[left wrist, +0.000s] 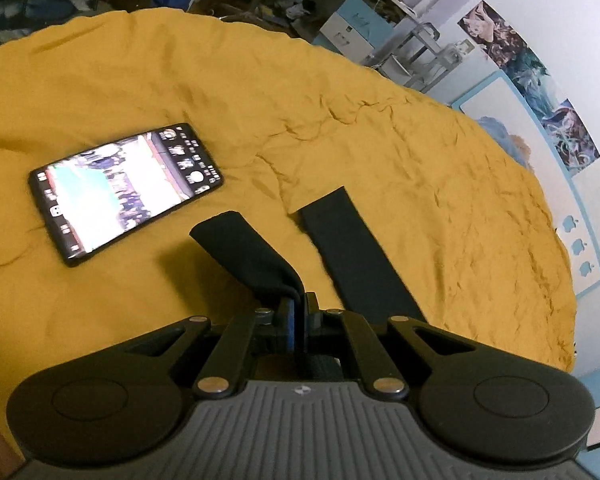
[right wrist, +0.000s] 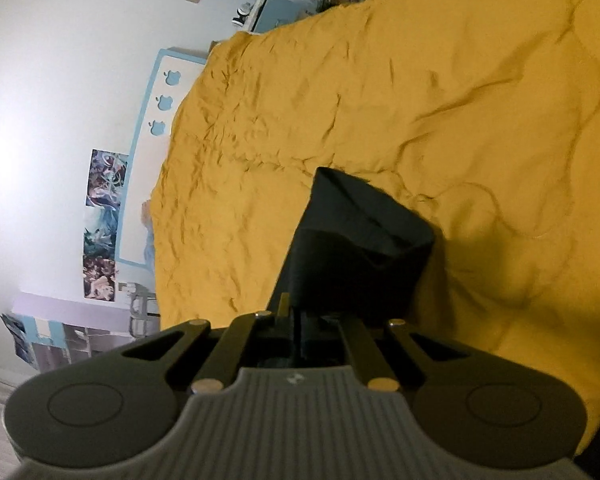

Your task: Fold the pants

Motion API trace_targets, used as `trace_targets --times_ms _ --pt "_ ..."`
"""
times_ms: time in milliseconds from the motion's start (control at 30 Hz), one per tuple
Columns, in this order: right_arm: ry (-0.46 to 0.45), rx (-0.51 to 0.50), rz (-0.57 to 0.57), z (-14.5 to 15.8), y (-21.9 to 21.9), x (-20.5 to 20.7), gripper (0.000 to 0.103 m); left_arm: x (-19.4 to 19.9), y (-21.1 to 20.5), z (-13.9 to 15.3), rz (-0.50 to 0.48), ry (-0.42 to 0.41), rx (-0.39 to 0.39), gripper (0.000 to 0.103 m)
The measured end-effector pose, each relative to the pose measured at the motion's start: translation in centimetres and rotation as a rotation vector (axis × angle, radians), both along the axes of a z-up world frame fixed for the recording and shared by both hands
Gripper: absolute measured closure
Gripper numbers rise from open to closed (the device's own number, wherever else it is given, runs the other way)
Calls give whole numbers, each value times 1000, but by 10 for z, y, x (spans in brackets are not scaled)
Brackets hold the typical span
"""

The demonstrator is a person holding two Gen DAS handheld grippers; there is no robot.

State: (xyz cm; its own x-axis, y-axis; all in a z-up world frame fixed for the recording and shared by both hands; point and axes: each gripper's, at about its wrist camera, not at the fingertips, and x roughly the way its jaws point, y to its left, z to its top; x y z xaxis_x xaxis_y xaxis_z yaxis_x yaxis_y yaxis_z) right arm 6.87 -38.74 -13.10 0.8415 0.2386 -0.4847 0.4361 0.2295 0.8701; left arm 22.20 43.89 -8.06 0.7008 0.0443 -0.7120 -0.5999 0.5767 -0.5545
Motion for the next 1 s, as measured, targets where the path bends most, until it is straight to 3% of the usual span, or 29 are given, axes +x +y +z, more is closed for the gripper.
trace_targets --times_ms 167,300,533,600,667,733,800,867,933,1000 --pt "-22 7 31 11 -11 48 103 39 -1 11 -6 -3 -14 100" --pt "0 75 41 6 -24 96 103 85 -4 15 -12 30 -23 100" --pt "106 141 44 -31 -43 199 103 189 -7 -23 -26 222 -56 100" --pt "137 138 34 -47 -45 225 103 212 -3 -44 10 279 -73 100" --pt "172 136 9 -70 -48 245 102 222 5 -66 82 297 -138 99" --pt "213 159 -40 -93 -52 251 92 213 18 -79 211 224 -222 99" --pt "206 84 -79 -95 -55 245 87 193 27 -70 329 99 -173 98" --pt "174 -86 -69 -78 -56 237 86 182 32 -56 351 75 -34 98" --pt "172 -241 -34 -60 -53 229 84 177 27 -45 285 117 99 98" --pt "146 -341 12 -45 -48 223 82 167 9 -37 172 115 155 97"
